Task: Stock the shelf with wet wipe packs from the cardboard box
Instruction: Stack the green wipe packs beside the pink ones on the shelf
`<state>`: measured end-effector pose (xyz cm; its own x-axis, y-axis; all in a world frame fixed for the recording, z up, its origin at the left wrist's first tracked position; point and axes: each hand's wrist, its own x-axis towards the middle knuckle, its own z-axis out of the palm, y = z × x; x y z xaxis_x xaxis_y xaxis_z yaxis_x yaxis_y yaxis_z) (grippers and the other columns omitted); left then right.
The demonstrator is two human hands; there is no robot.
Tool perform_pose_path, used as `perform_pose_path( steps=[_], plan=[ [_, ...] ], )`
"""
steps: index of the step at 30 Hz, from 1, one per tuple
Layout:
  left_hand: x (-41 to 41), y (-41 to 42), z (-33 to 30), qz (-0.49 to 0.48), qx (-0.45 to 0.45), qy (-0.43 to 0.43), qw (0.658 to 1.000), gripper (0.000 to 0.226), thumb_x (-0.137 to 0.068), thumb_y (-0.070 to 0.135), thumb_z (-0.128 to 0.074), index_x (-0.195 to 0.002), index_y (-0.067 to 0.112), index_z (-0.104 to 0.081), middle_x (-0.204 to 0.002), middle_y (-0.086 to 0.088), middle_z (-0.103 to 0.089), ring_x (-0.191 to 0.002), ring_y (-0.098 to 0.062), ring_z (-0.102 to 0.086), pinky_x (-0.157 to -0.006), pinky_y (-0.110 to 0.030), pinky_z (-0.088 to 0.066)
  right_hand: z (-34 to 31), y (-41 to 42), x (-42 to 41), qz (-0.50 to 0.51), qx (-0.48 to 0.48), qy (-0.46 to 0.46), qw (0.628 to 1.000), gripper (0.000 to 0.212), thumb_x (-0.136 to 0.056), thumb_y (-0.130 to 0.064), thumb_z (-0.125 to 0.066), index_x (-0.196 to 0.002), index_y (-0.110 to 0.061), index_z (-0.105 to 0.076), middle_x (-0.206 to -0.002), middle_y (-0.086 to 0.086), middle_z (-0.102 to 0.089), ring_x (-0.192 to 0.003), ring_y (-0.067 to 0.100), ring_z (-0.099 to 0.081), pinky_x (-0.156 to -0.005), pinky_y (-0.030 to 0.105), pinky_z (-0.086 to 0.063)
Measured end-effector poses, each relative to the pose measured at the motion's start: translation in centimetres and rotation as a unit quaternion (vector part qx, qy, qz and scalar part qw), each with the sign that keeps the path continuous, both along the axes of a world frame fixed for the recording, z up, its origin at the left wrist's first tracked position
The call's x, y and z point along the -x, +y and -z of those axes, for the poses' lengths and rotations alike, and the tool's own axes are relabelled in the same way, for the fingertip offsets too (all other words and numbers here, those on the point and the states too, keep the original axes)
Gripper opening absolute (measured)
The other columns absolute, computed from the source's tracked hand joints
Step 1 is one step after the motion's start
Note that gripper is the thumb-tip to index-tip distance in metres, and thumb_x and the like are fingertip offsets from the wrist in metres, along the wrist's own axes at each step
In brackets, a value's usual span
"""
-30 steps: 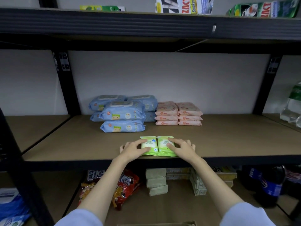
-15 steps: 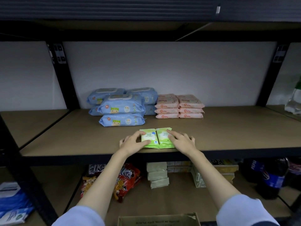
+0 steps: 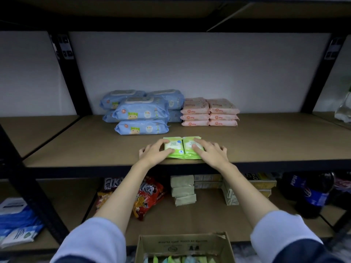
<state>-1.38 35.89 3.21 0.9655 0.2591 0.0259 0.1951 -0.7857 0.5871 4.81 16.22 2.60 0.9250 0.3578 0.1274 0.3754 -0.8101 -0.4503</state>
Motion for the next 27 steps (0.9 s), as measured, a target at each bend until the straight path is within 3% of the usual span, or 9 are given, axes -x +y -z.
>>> perform_pose_path(
  steps=[3, 6, 10, 12, 14, 18, 20, 23, 27],
  plan=[
    [0.5, 0.0, 0.0, -0.004, 0.037, -0.030, 0.999, 0.048, -0.088, 0.051, -0.049, -0.132, 0.037, -0.038, -0.142, 0.006, -0.043, -0.135, -0.020, -0.030, -0.109, -0.038, -0.017, 0.0, -0.5, 0.6, -0.007, -0.063, -0.020, 0.998, 0.052, -0.093, -0.055, -0.035, -0.142, -0.037, -0.031, -0.147, 0.001, -0.037, -0.134, 0.027, -0.031, -0.110, 0.049, -0.016],
    [2.6, -0.1, 0.6, -0.005, 0.103, -0.128, 0.986, 0.056, -0.084, 0.047, -0.058, -0.133, 0.028, -0.040, -0.140, 0.002, -0.044, -0.134, -0.020, -0.031, -0.111, -0.040, -0.026, 0.8, -1.4, 2.4, -0.015, -0.122, -0.089, 0.988, 0.054, -0.090, -0.053, -0.045, -0.139, -0.032, -0.038, -0.145, 0.001, -0.039, -0.132, 0.025, -0.033, -0.105, 0.044, -0.024],
    [8.6, -1.9, 4.2, 0.010, 0.032, -0.266, 0.963, 0.039, -0.090, 0.029, -0.054, -0.128, 0.023, -0.046, -0.127, 0.010, -0.047, -0.125, -0.008, -0.034, -0.105, -0.030, -0.029, 4.4, -3.3, 7.6, -0.028, -0.153, -0.215, 0.964, 0.047, -0.084, -0.042, -0.048, -0.126, -0.022, -0.053, -0.134, 0.003, -0.048, -0.126, 0.021, -0.039, -0.097, 0.035, -0.028],
    [11.5, -2.7, 7.6, 0.012, 0.030, -0.269, 0.963, 0.036, -0.089, 0.031, -0.050, -0.124, 0.023, -0.050, -0.120, 0.013, -0.050, -0.117, -0.004, -0.038, -0.100, -0.026, -0.031, 7.4, -4.2, 9.9, -0.034, -0.165, -0.207, 0.964, 0.040, -0.086, -0.036, -0.050, -0.121, -0.021, -0.057, -0.127, 0.003, -0.052, -0.122, 0.021, -0.043, -0.096, 0.031, -0.029],
    [13.4, -3.2, 12.3, 0.015, 0.059, -0.202, 0.977, 0.032, -0.090, 0.028, -0.051, -0.121, 0.020, -0.053, -0.117, 0.010, -0.054, -0.113, -0.006, -0.045, -0.098, -0.026, -0.035, 11.2, -4.9, 11.5, -0.038, -0.158, -0.150, 0.975, 0.033, -0.087, -0.033, -0.051, -0.117, -0.019, -0.059, -0.120, 0.003, -0.055, -0.118, 0.022, -0.047, -0.094, 0.028, -0.031],
    [16.3, -4.1, 22.7, -0.003, 0.144, 0.024, 0.989, 0.029, -0.087, 0.005, -0.057, -0.116, 0.007, -0.056, -0.113, -0.008, -0.062, -0.107, -0.024, -0.058, -0.092, -0.029, -0.044, 19.0, -5.3, 13.8, -0.030, -0.118, 0.059, 0.991, 0.021, -0.089, -0.019, -0.058, -0.109, -0.015, -0.064, -0.113, 0.006, -0.060, -0.114, 0.024, -0.051, -0.089, 0.026, -0.035],
    [17.6, -4.5, 26.8, -0.041, 0.176, 0.125, 0.976, 0.029, -0.086, 0.000, -0.055, -0.115, 0.001, -0.056, -0.111, -0.017, -0.063, -0.103, -0.032, -0.059, -0.080, -0.023, -0.041, 22.8, -5.5, 14.4, -0.015, -0.090, 0.149, 0.985, 0.019, -0.088, -0.016, -0.058, -0.105, -0.013, -0.067, -0.111, 0.008, -0.064, -0.109, 0.024, -0.056, -0.088, 0.026, -0.039],
    [19.0, -5.1, 30.9, -0.059, 0.189, 0.226, 0.954, 0.030, -0.089, 0.001, -0.052, -0.119, -0.003, -0.053, -0.113, -0.020, -0.062, -0.096, -0.022, -0.057, -0.068, -0.019, -0.035, 27.8, -6.0, 15.1, 0.040, -0.056, 0.246, 0.967, 0.018, -0.086, -0.016, -0.058, -0.101, -0.013, -0.069, -0.106, 0.010, -0.069, -0.094, 0.027, -0.063, -0.081, 0.030, -0.048],
    [20.6, -5.5, 35.7, -0.101, 0.216, 0.304, 0.922, 0.030, -0.093, 0.001, -0.045, -0.121, -0.005, -0.053, -0.101, -0.017, -0.064, -0.099, -0.030, -0.057, -0.067, -0.025, -0.035, 33.5, -7.1, 17.0, 0.077, -0.007, 0.345, 0.936, 0.020, -0.086, -0.022, -0.055, -0.093, -0.011, -0.070, -0.095, 0.014, -0.071, -0.097, 0.027, -0.064, -0.080, 0.028, -0.045]
  ],
)
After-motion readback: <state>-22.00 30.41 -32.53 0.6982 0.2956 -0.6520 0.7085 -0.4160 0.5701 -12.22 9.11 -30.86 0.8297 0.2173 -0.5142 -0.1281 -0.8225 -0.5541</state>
